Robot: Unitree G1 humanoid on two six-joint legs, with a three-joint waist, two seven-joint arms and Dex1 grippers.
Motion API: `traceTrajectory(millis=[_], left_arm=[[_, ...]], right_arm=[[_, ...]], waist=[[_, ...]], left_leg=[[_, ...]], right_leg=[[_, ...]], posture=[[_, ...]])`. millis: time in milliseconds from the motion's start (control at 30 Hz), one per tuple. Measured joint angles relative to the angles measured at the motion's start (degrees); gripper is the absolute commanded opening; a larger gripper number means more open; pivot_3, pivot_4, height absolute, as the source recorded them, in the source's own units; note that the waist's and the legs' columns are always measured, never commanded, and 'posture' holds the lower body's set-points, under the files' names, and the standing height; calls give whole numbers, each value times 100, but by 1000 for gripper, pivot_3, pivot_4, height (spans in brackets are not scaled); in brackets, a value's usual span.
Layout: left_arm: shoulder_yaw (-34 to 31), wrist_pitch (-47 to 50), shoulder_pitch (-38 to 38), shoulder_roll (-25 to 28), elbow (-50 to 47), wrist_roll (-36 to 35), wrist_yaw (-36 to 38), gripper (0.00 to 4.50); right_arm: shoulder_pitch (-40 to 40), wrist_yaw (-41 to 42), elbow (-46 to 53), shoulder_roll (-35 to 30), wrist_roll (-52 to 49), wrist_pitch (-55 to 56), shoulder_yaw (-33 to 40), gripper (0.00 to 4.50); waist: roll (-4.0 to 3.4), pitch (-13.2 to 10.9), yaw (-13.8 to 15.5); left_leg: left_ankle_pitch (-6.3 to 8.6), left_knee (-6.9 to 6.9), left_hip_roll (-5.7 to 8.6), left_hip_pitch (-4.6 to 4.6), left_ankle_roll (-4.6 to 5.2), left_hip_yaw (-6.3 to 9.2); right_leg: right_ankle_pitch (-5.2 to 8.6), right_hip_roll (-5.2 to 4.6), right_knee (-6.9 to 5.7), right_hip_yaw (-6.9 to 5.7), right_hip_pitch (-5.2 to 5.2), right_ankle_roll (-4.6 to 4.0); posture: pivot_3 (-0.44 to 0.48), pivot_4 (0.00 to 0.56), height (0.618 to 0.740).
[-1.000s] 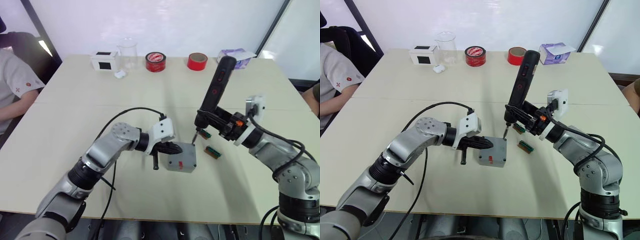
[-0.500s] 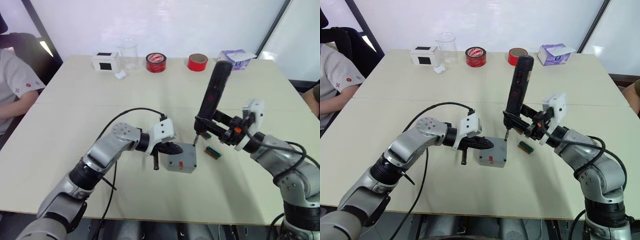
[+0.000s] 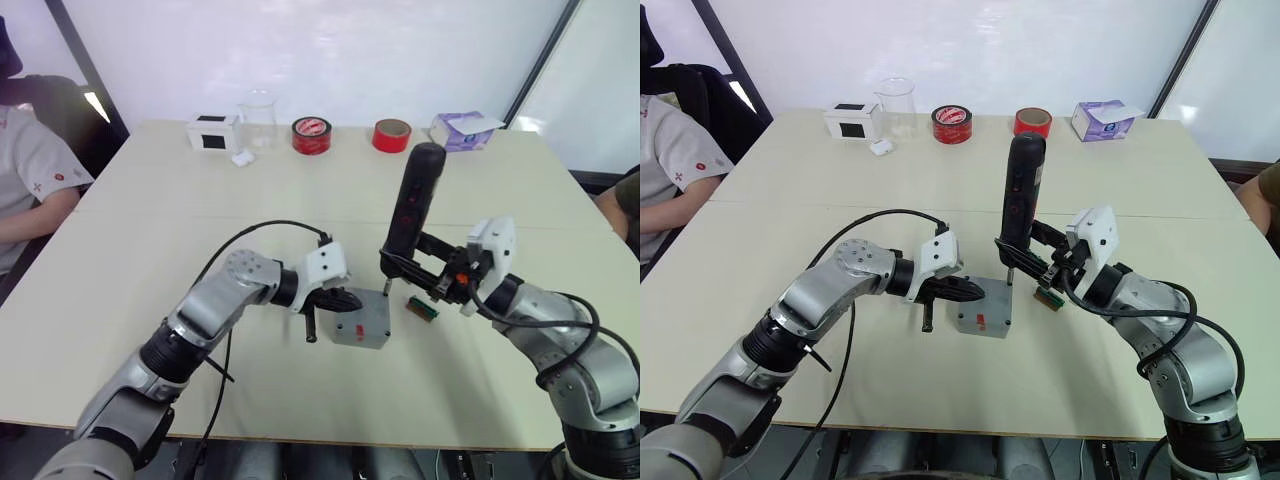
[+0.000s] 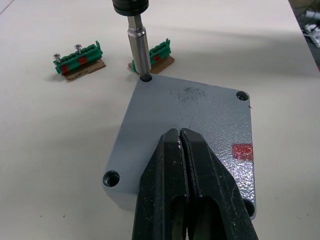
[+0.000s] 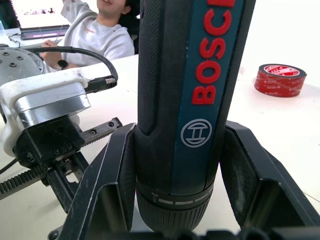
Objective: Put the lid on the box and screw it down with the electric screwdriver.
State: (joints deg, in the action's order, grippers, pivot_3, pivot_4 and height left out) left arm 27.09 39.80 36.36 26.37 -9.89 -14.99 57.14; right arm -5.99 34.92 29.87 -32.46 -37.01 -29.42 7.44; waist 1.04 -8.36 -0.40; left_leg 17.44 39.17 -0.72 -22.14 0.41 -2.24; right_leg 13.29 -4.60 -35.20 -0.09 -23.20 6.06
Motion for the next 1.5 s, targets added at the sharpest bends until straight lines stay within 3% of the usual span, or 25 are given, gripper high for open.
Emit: traceTrajectory(millis=[267,1500], left_arm=[[101,-39,-88,2,-34,77,14,0],[141,-196,-239,-112,101,88,-8,0]], right_arm=[[206,-5,-41,44,-17,113,44,1814],[-39,-234,-89,75,163,-161,-145,1814]], waist=[[9,41,-11],[17,118,-10]], left_leg=[[16,-11,-10,81,23,1],[21,-63,-14,77,19,38]], right_leg=[[34,-2,2,-1,72,-38],[56,-73,31,-23,47,-70]], posture=[[0,150,740],[0,150,740]])
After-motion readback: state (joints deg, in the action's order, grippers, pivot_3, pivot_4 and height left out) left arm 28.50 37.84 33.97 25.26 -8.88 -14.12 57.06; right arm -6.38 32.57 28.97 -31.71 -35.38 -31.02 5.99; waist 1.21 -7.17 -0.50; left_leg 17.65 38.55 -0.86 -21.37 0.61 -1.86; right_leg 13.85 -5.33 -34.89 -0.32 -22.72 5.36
